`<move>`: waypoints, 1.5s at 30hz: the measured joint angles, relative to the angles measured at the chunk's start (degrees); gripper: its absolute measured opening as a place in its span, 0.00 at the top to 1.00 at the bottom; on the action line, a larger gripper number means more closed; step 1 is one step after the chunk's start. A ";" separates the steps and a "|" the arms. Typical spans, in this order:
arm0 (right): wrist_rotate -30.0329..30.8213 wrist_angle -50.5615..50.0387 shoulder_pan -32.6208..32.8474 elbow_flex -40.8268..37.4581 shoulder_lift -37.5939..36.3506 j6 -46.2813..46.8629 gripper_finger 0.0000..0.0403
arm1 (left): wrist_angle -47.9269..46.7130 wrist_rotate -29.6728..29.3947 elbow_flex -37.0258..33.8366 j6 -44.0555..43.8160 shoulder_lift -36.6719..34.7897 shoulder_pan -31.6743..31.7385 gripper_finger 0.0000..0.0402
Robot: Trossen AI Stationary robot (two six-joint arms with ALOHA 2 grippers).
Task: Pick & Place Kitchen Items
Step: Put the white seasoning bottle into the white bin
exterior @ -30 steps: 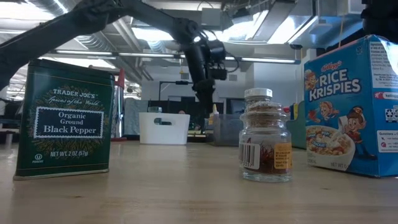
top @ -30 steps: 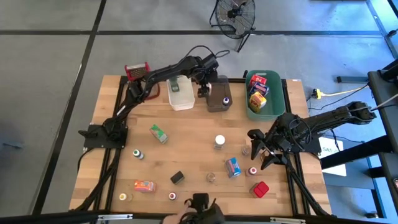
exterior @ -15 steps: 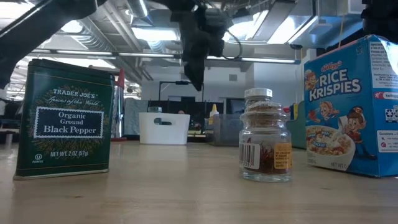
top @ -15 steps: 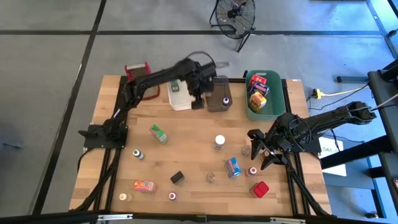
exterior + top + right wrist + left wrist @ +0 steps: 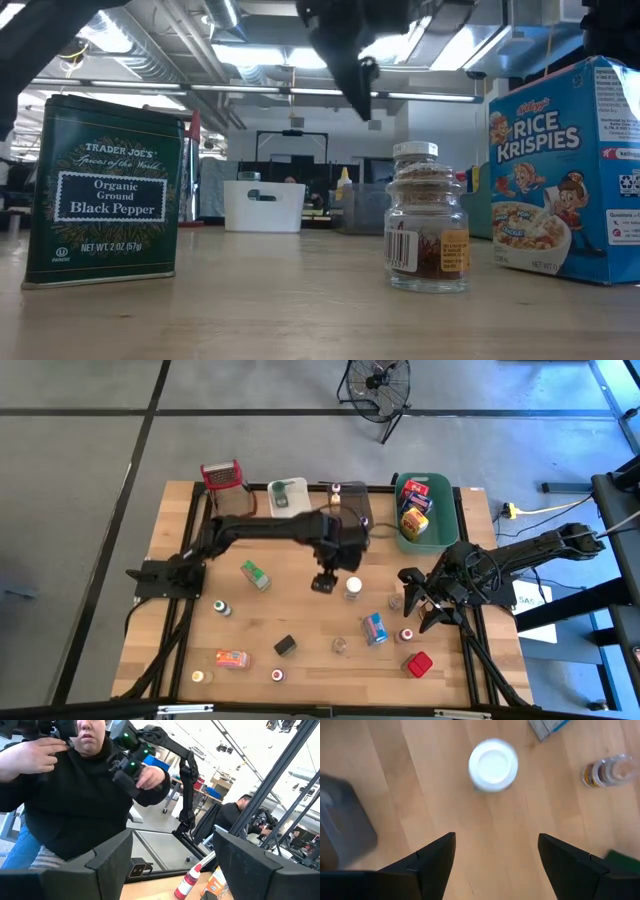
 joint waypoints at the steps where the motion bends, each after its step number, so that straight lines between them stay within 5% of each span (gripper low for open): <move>1: 0.00 -0.01 0.00 0.00 0.01 0.00 0.31 | 0.74 -1.47 0.00 -0.53 0.00 -1.02 0.31; 18: -1.70 3.25 1.70 0.00 -0.01 0.42 0.31 | 4.76 -10.96 0.00 -8.13 0.00 -3.88 0.31; 45: -1.64 2.06 2.05 0.00 -0.01 0.42 0.31 | 12.42 -13.62 -6.43 -8.03 0.07 -3.22 0.31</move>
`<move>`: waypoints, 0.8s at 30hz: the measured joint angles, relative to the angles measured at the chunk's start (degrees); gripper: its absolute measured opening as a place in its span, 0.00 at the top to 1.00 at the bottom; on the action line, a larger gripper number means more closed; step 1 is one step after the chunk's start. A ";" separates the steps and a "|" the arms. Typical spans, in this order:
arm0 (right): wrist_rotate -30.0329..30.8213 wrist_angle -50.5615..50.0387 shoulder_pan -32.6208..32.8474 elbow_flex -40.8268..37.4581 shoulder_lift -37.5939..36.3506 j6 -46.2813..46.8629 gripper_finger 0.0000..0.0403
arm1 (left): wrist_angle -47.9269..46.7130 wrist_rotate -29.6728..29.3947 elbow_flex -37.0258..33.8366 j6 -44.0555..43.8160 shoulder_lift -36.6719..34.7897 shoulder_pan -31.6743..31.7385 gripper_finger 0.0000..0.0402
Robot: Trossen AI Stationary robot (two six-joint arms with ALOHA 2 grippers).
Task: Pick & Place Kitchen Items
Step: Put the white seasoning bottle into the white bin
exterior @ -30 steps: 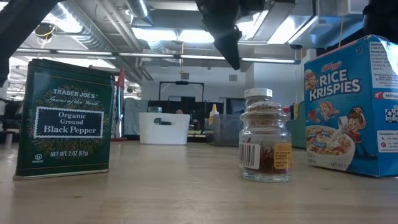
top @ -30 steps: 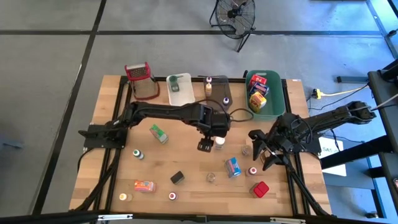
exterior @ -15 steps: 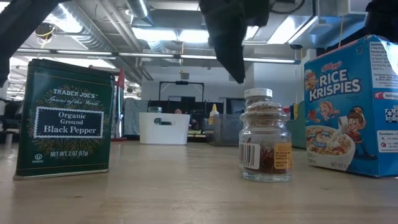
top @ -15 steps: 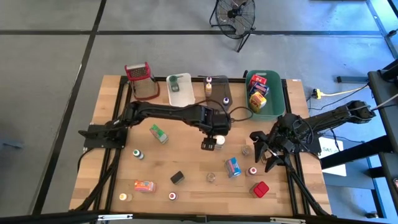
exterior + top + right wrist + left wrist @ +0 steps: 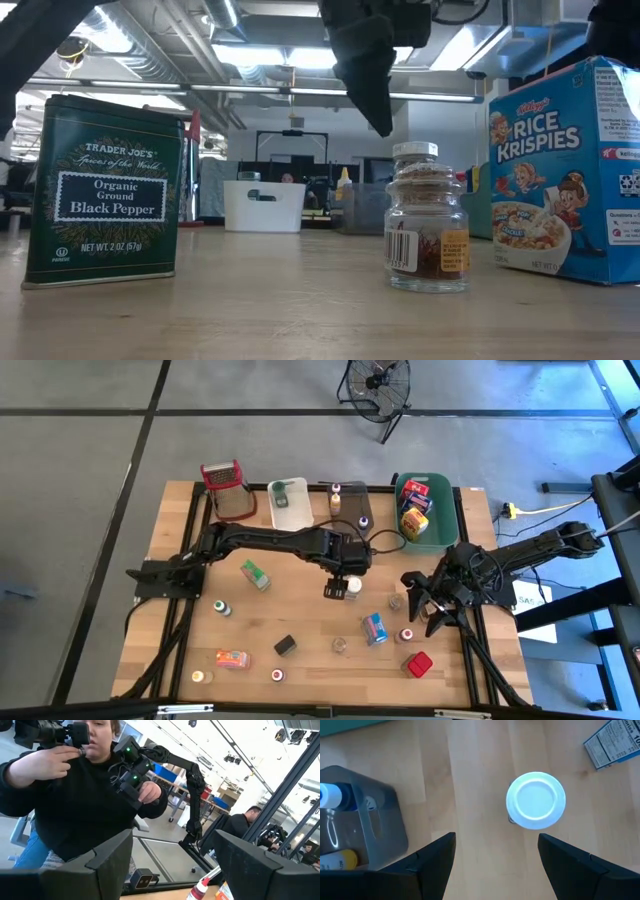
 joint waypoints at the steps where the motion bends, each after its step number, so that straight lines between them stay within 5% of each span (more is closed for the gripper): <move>1: 0.00 -0.19 0.00 0.00 0.02 0.02 0.31 | 0.08 0.02 -0.02 -0.07 0.00 0.01 0.31; 24: 0.15 -0.97 0.00 0.00 0.00 0.01 0.31 | 4.10 6.44 0.01 -0.44 3.02 -0.17 0.31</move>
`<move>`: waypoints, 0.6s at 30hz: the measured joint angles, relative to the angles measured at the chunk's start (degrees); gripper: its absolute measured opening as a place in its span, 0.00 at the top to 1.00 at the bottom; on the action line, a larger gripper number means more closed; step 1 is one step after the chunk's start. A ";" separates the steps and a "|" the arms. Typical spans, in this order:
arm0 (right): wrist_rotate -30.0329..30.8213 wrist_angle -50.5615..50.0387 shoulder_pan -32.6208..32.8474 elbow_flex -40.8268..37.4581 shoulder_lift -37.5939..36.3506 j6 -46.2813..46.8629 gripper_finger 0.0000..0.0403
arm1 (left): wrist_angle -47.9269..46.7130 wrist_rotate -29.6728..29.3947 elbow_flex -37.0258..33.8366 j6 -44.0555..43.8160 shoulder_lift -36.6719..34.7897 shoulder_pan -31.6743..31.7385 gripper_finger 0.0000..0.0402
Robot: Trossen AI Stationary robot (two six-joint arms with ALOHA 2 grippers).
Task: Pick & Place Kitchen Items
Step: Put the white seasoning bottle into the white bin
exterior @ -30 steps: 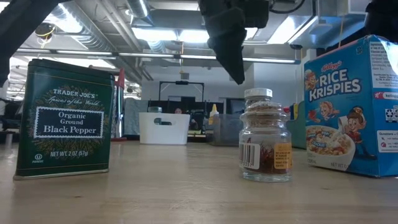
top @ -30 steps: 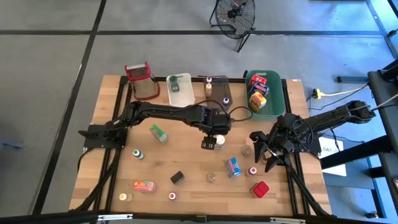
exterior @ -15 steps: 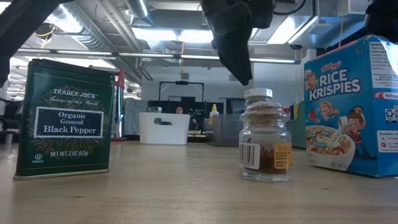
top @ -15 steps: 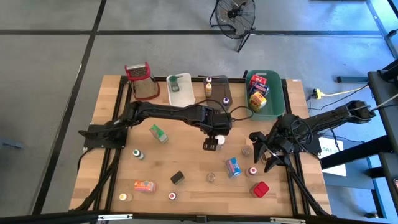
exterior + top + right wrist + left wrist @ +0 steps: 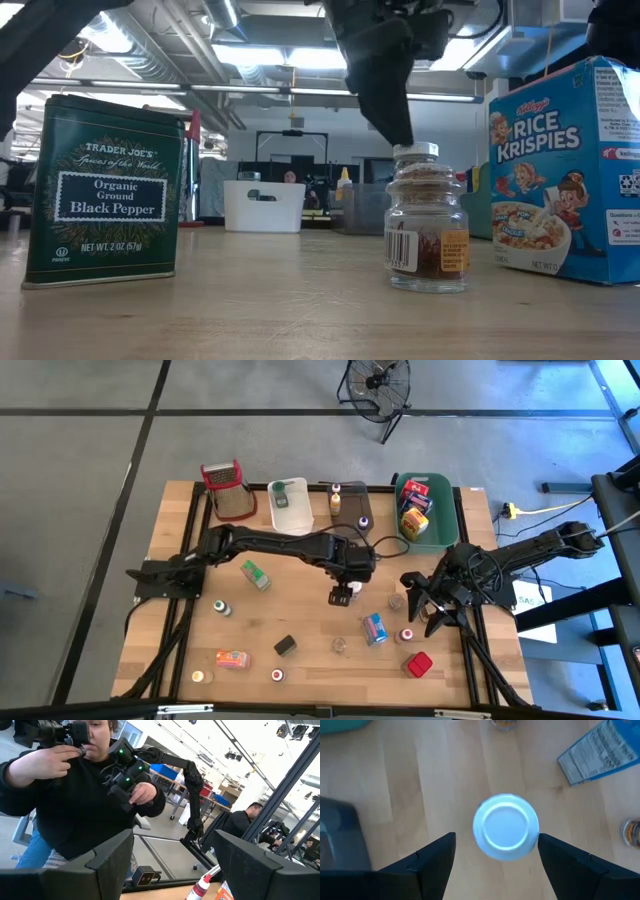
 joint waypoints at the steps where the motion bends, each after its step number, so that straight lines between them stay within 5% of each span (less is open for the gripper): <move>1: 0.00 0.00 -0.01 0.00 0.01 0.00 0.31 | 0.03 0.20 -0.04 0.00 0.26 0.01 0.31; 18: 0.00 -0.83 -0.07 0.00 0.00 -0.09 0.31 | 3.50 3.27 -0.06 1.05 3.97 -0.01 0.31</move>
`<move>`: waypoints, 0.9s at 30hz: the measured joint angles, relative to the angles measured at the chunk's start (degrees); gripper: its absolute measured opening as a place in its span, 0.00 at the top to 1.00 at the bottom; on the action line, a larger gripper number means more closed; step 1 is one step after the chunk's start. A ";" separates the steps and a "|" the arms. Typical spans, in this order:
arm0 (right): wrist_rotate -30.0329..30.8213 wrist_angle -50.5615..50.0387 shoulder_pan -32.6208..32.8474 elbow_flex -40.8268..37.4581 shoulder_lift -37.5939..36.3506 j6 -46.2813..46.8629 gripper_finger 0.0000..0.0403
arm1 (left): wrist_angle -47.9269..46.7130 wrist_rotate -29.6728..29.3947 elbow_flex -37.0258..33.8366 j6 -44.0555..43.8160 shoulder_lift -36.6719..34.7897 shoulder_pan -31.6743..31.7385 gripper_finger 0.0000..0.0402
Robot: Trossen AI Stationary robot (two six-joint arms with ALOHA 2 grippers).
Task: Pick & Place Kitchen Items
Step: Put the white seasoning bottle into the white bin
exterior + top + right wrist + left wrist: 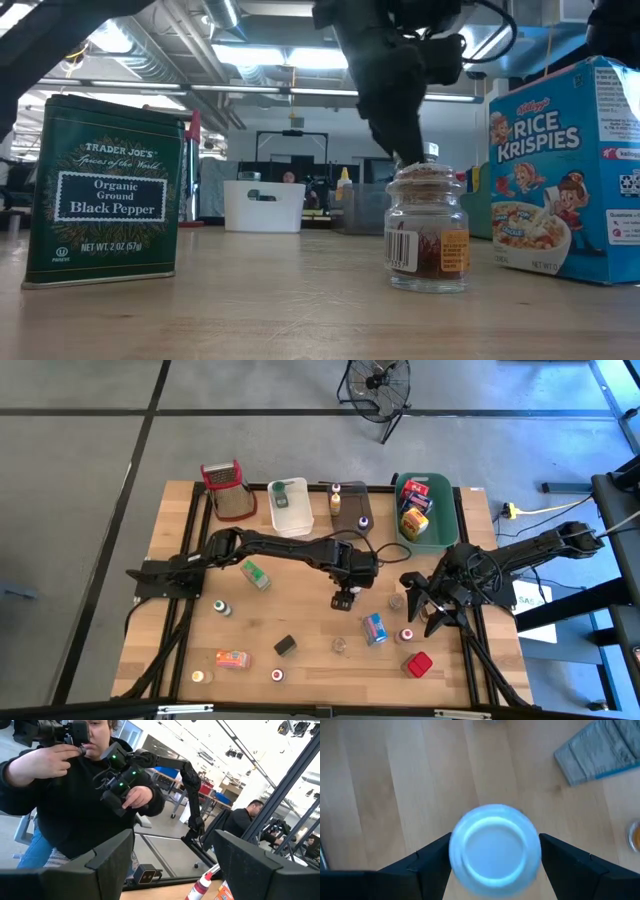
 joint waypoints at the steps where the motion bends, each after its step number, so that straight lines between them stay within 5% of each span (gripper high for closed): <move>1: -0.02 -0.04 0.00 0.00 0.01 -0.08 0.31 | 0.09 0.15 0.02 0.04 0.09 0.00 0.31; 18: -0.02 -0.02 0.00 0.00 0.01 -0.14 0.31 | 1.92 2.80 0.02 0.92 0.14 -0.37 0.31; 27: -0.02 -0.02 0.00 0.00 -0.01 -0.14 0.31 | 1.89 2.77 0.02 0.94 0.14 -0.37 0.46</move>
